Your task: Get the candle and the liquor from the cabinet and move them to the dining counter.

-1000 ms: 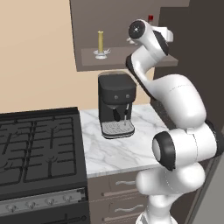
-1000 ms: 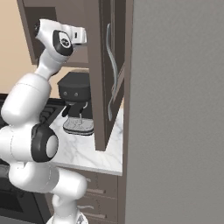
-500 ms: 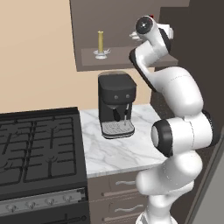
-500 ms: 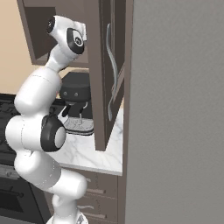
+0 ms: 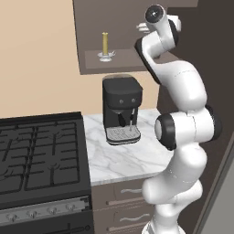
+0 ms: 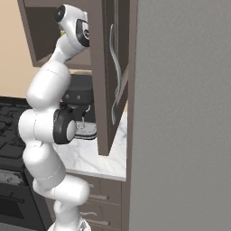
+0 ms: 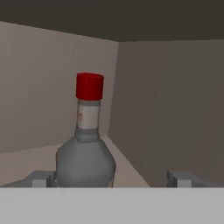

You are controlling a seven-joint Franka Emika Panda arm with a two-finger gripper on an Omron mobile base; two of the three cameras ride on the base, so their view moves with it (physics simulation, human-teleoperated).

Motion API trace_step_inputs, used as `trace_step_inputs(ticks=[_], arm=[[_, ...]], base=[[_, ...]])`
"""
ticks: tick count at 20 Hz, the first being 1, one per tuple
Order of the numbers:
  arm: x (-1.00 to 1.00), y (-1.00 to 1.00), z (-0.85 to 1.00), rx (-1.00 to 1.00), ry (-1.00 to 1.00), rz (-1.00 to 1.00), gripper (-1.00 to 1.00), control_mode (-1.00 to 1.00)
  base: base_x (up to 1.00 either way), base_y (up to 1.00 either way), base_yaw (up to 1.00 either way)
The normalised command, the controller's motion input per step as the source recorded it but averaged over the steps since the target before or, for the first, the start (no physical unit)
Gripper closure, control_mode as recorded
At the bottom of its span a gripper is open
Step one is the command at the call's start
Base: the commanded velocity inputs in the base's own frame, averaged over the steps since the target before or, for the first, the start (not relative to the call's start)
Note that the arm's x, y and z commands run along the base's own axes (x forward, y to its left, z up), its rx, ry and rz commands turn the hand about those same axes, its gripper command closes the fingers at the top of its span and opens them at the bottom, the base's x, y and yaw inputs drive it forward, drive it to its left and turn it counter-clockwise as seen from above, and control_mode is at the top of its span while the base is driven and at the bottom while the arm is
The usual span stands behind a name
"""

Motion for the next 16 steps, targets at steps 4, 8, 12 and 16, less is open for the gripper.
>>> trace_step_inputs(ticks=[4, 8, 12, 16], arm=[[0.21, 0.00, 0.19, 0.00, 0.00, 0.01, -1.00, -1.00], [0.18, -0.03, 0.02, 0.00, 0.00, 0.02, -1.00, -1.00], [0.21, 0.00, 0.00, 0.00, 0.00, 0.02, -1.00, -1.00], [0.18, 0.00, 0.00, 0.00, 0.00, 0.05, -1.00, -1.00]], base=[[0.00, 0.00, 0.00], [0.00, 0.00, 0.00], [0.00, 0.00, 0.00], [0.00, 0.00, 0.00]])
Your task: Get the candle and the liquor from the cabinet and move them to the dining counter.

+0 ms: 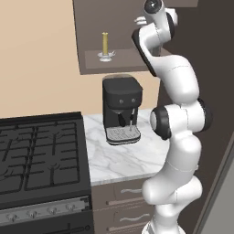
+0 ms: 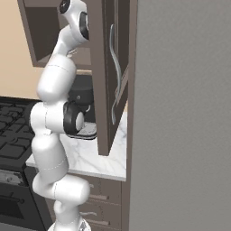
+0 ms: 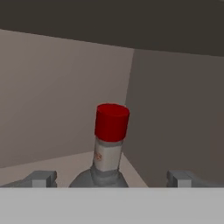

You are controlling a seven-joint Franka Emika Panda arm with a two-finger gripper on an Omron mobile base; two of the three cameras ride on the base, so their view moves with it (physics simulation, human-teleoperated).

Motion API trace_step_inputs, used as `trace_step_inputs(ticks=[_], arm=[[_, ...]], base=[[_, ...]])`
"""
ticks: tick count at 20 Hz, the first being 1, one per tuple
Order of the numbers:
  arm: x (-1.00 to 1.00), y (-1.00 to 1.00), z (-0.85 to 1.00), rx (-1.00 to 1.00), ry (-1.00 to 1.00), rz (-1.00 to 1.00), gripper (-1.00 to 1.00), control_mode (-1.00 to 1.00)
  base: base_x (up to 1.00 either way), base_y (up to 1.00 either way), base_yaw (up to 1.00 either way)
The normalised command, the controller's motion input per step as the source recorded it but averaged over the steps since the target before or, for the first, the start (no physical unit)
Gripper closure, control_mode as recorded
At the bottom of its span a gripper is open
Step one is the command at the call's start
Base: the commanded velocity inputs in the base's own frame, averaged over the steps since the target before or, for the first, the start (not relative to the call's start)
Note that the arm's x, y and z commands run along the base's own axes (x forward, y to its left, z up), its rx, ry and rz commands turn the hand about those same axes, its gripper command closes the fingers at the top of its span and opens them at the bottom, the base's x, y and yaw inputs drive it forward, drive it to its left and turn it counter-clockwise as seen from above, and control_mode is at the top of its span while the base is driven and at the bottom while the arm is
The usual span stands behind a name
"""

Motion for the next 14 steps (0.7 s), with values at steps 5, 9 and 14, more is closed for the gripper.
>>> trace_step_inputs(ticks=[5, 9, 14], arm=[[0.11, -0.01, -0.03, 0.02, 0.00, 0.07, -1.00, -1.00], [0.09, -0.01, -0.03, 0.00, 0.00, 0.07, -1.00, -1.00], [0.04, -0.04, -0.02, 0.00, 0.00, 0.07, -1.00, -1.00]], base=[[0.00, 0.00, 0.00], [0.00, 0.00, 0.00], [0.00, 0.00, 0.00]])
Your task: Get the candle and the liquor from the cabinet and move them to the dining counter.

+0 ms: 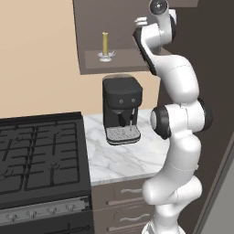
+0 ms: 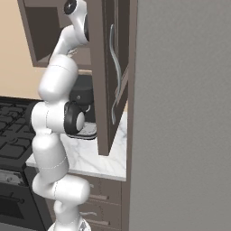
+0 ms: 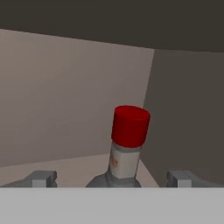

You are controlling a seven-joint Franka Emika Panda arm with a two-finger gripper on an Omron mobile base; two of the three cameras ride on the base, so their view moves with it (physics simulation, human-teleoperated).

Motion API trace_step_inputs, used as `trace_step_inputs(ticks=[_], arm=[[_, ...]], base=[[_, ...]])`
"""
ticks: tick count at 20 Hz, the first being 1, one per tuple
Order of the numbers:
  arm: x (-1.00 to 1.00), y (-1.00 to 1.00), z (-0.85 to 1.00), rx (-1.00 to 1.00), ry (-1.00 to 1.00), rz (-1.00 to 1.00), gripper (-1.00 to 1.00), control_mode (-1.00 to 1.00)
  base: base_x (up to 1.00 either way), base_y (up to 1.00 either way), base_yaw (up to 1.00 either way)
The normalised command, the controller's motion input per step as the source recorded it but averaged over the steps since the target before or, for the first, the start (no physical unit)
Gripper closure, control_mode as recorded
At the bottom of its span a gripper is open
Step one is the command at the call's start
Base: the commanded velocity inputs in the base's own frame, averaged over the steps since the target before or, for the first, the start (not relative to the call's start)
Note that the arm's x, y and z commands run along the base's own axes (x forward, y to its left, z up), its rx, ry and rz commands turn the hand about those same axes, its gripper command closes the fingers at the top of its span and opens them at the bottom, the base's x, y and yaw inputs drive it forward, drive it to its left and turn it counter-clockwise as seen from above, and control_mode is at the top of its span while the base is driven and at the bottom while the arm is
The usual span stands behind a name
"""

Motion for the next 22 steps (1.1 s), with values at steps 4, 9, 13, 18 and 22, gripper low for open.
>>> trace_step_inputs(ticks=[4, 9, 13, 18, 22], arm=[[0.00, -0.12, 0.00, 0.00, 0.00, 0.04, -1.00, -1.00], [0.00, -0.03, 0.00, 0.00, 0.00, 0.01, -1.00, -1.00], [0.00, -0.05, -0.01, 0.00, 0.00, 0.00, -1.00, -1.00], [0.05, -0.02, -0.04, 0.00, 0.00, 0.00, -1.00, -1.00], [0.12, 0.00, -0.05, 0.00, 0.00, 0.00, -1.00, -1.00]], base=[[0.00, 0.00, 0.00], [0.00, 0.00, 0.00], [0.00, 0.00, 0.00], [0.00, 0.00, 0.00], [0.00, 0.00, 0.00]])
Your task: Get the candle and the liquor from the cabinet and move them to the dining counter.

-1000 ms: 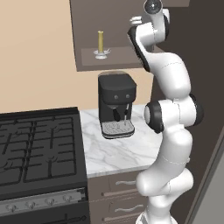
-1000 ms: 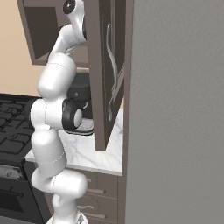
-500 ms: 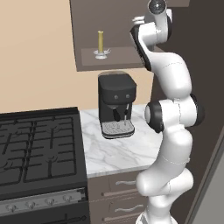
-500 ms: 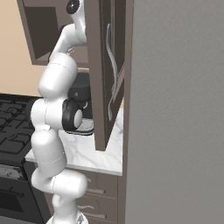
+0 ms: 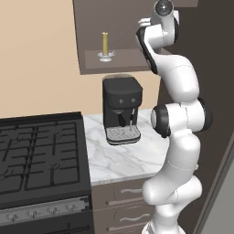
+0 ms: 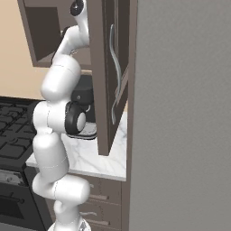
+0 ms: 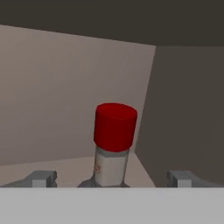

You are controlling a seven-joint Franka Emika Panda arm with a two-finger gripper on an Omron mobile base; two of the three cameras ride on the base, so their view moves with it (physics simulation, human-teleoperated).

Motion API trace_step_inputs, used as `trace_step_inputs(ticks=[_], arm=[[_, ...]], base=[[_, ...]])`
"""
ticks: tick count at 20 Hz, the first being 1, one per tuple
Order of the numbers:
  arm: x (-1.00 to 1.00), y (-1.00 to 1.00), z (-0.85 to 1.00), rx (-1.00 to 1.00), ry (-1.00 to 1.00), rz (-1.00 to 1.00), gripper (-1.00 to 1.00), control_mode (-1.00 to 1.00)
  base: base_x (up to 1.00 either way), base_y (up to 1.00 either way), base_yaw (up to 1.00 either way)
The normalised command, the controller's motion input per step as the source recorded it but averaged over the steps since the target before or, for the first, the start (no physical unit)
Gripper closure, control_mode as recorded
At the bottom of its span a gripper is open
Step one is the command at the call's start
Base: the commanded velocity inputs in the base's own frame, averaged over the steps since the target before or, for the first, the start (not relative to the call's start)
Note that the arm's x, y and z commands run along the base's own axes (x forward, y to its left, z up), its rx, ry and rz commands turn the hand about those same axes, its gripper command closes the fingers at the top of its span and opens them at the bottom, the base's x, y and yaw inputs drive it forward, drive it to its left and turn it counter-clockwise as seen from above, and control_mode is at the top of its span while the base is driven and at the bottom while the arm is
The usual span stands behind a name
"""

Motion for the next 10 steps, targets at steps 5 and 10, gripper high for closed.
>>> trace_step_inputs(ticks=[5, 10], arm=[[0.13, 0.00, -0.06, 0.00, 0.00, 0.00, -1.00, -1.00], [0.14, 0.00, -0.06, 0.00, 0.00, 0.01, -1.00, -1.00]], base=[[0.00, 0.00, 0.00], [0.00, 0.00, 0.00]])
